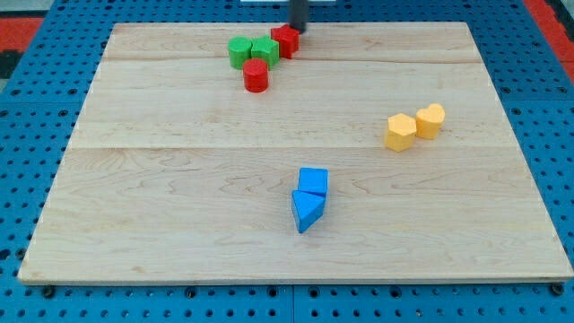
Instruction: Move red star to the red circle
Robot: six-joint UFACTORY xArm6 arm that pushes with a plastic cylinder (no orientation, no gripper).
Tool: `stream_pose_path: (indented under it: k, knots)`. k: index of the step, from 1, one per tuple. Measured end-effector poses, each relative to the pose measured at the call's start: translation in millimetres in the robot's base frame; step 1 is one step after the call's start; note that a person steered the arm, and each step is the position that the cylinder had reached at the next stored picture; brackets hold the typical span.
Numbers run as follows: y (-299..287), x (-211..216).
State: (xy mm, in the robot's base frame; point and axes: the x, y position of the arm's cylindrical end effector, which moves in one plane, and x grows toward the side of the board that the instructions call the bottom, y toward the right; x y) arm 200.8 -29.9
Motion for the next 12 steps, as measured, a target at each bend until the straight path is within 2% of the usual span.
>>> stream_pose_path:
  k: [1,2,4,6,8,9,10,11,12]
  knots:
    - [-69.1,0.9]
    - [-71.3,24.1]
    - [-22.9,30.6]
    - [-1.2,37.9]
    - [27.0,1.2]
    - [60.0,-5.8]
    - [67.1,32.3]
    - [44.8,92.6]
    - [24.7,119.7]
